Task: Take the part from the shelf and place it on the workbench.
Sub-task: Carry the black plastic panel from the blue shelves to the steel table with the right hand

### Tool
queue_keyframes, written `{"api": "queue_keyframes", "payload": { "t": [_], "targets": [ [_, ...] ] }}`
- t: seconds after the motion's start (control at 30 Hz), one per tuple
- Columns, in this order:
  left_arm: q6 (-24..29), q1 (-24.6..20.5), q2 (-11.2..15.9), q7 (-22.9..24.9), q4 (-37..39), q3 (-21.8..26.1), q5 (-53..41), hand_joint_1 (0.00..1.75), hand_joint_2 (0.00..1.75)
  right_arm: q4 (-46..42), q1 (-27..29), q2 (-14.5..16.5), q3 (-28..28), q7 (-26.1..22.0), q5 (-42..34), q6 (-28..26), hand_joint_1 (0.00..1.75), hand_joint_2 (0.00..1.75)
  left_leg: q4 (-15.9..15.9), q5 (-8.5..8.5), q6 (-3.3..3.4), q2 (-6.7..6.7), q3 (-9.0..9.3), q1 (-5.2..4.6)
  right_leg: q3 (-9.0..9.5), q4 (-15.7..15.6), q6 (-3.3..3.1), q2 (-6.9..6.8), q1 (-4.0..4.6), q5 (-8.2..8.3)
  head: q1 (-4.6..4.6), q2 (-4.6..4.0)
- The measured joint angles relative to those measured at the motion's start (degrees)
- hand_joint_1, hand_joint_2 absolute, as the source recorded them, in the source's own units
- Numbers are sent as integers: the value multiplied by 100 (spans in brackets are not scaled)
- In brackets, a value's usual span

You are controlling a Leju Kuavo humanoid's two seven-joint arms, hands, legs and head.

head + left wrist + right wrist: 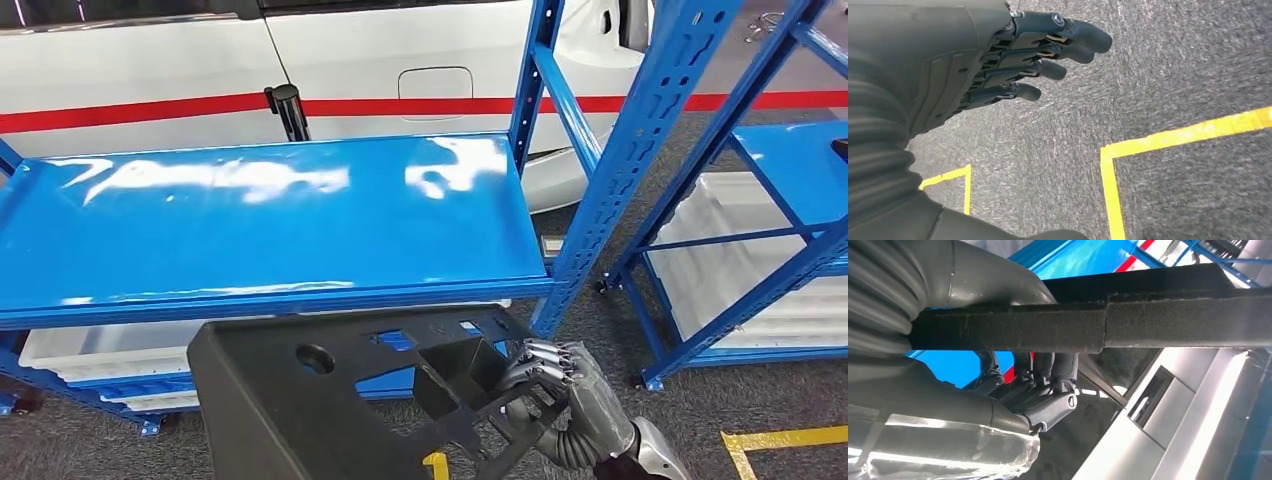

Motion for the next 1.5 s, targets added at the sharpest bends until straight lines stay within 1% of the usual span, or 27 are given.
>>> {"api": "queue_keyframes", "payload": {
  "t": [0.07, 0.1, 0.17, 0.2, 0.23, 0.27, 0.37, 0.43, 0.53, 0.57, 0.6, 0.67, 0.73, 0.77, 0.8, 0.87, 0.93, 1.03, 1.07, 1.13, 1.2, 1.23, 1.27, 1.3, 1.4, 1.43, 1.5],
  "targets": [
    [-26, 8, 6, -70, 1, 1, 24, 0, 175, 11, -12, 11, 2, -13, 2, 29, 175, 175, 163, -150, -54, -10, -71, 45, -13, -8, -104, -2, -18, 62, -3, 0],
    [-31, 12, 8, -93, 2, 1, 35, 0, 175, 16, -17, 20, 3, -21, 5, 33, 175, 175, 399, -339, -78, -19, -165, 60, -23, -12, -153, -6, -25, 100, -6, 0],
    [-38, 17, 7, -125, 5, 4, 61, 0, 175, 34, -29, 43, 4, -55, 29, 4, 175, 175, 1150, -841, -117, -30, -452, 69, -72, -6, -208, -10, 7, 153, -16, 0],
    [-38, 19, 8, -137, 6, 9, 79, 0, 175, 49, -34, 60, 4, -78, 62, -31, 175, 175, 1486, -1012, -126, -32, -567, 69, -106, -3, -217, -10, 26, 174, -16, 0],
    [-34, 22, 10, -148, 7, 14, 97, 0, 175, 67, -37, 78, 4, -102, 104, -73, 175, 175, 1671, -1080, -124, -32, -608, 69, -131, 0, -220, -8, 44, 191, -16, 0],
    [-30, 26, 12, -161, 7, 20, 120, 0, 175, 86, -42, 98, 6, -125, 151, -112, 175, 175, 1613, -1023, -106, -32, -524, 68, -145, 1, -219, -6, 59, 203, -16, 0],
    [-22, 31, 20, -212, 7, 51, 192, 0, 175, 129, -83, 141, 25, -174, 228, -161, 175, 175, 548, -568, 15, -43, 157, 38, -143, 1, -196, 1, 103, 226, -14, 0],
    [-23, 29, 26, -238, 9, 74, 233, 0, 175, 150, -114, 153, 38, -191, 238, -172, 175, 175, 121, -443, 86, -45, 386, -6, -144, -2, -160, -4, 125, 246, -13, 0],
    [-37, 39, 31, -245, 13, 107, 272, 0, 175, 171, -145, 167, 55, -208, 238, -190, 175, 175, 16, -372, 157, -29, 388, -33, -166, -23, -77, -12, 130, 277, -14, 0],
    [-46, 39, 29, -246, 15, 117, 275, 0, 175, 177, -155, 169, 58, -213, 236, -200, 175, 175, -38, -319, 196, -20, 395, -24, -217, 51, -69, -10, 134, 225, -9, 0],
    [-58, 38, 28, -248, 16, 127, 272, 0, 175, 186, -167, 170, 60, -218, 234, -209, 175, 175, -90, -263, 233, -11, 395, -13, -319, 244, -83, -8, 137, 110, -2, 0],
    [-74, 35, 26, -251, 20, 143, 256, 0, 175, 211, -180, 173, 67, -230, 231, -222, 175, 175, -120, -194, 282, -1, 349, -14, -673, 994, -142, -3, 124, -262, 6, 0],
    [-86, 42, 24, -252, 29, 156, 243, 0, 175, 244, -181, 177, 83, -244, 231, -227, 175, 175, -116, -161, 281, -2, 291, -25, -933, 1600, -124, -3, 107, -480, 4, 0],
    [-90, 46, 21, -252, 36, 158, 239, 0, 175, 258, -181, 178, 90, -250, 231, -228, 175, 175, -114, -147, 269, -4, 271, -26, -904, 1591, -77, -4, 101, -455, 7, 0],
    [-93, 49, 16, -252, 42, 161, 238, 0, 175, 270, -183, 178, 94, -255, 231, -229, 175, 175, -111, -134, 254, -7, 259, -26, -751, 1343, -20, -6, 92, -352, 9, 0],
    [-93, 49, 6, -253, 49, 163, 238, 0, 175, 282, -193, 180, 97, -260, 231, -230, 175, 175, -79, -123, 210, -12, 236, -40, -261, 489, 64, -17, 71, -82, 17, 0],
    [-93, 47, 4, -255, 51, 164, 237, 0, 175, 289, -207, 184, 101, -262, 231, -232, 175, 175, -25, -119, 147, -11, 202, -65, 11, -20, 43, -17, 70, 80, 10, 0],
    [-92, 50, 9, -256, 54, 165, 229, 0, 175, 296, -221, 188, 112, -263, 234, -239, 175, 175, 18, -96, 42, -14, 150, -38, -20, -49, -71, -6, 71, 167, 1, 1],
    [-90, 52, 13, -256, 54, 165, 223, 0, 175, 298, -237, 191, 116, -263, 236, -244, 175, 175, 93, -173, 7, -23, 110, -19, -44, -52, -117, -7, 55, 200, -3, 1],
    [-86, 54, 18, -255, 56, 164, 196, 0, 175, 305, -283, 202, 124, -262, 237, -258, 175, 175, 555, -560, -63, -40, -77, 15, -112, -61, -196, -10, 26, 264, -17, 1],
    [-84, 55, 21, -253, 58, 163, 146, 0, 175, 323, -312, 209, 127, -262, 237, -270, 175, 175, 1297, -1021, -117, -42, -340, 35, -205, -57, -231, -12, 46, 326, -27, 0],
    [-84, 55, 26, -250, 59, 161, 114, 0, 175, 337, -317, 210, 128, -262, 238, -274, 175, 175, 1552, -1141, -131, -42, -404, 44, -255, -53, -232, -12, 57, 361, -27, 0],
    [-84, 56, 31, -244, 59, 157, 81, 0, 175, 350, -318, 210, 129, -262, 238, -276, 175, 175, 1622, -1160, -132, -42, -380, 49, -299, -49, -226, -10, 64, 392, -27, 0],
    [-84, 56, 37, -236, 59, 151, 44, 0, 175, 358, -318, 213, 131, -262, 239, -279, 175, 175, 1442, -1072, -120, -42, -222, 51, -340, -45, -215, -7, 69, 424, -28, 0],
    [-83, 39, 60, -219, 58, 129, -18, 0, 175, 366, -323, 225, 132, -261, 240, -293, 175, 175, 243, -702, -22, -54, 549, 29, -414, -46, -156, 0, 87, 524, -23, 0],
    [-82, 31, 66, -218, 58, 118, -33, 0, 175, 367, -330, 228, 134, -261, 243, -299, 175, 175, 17, -659, 19, -59, 672, 8, -424, -54, -127, -3, 94, 554, -23, 1],
    [-81, 25, 77, -210, 59, 86, -65, 0, 175, 372, -340, 234, 149, -260, 259, -313, 175, 175, -65, -625, 96, -62, 675, -42, -430, -88, -55, -14, 100, 614, -17, 1]
  ]
}}
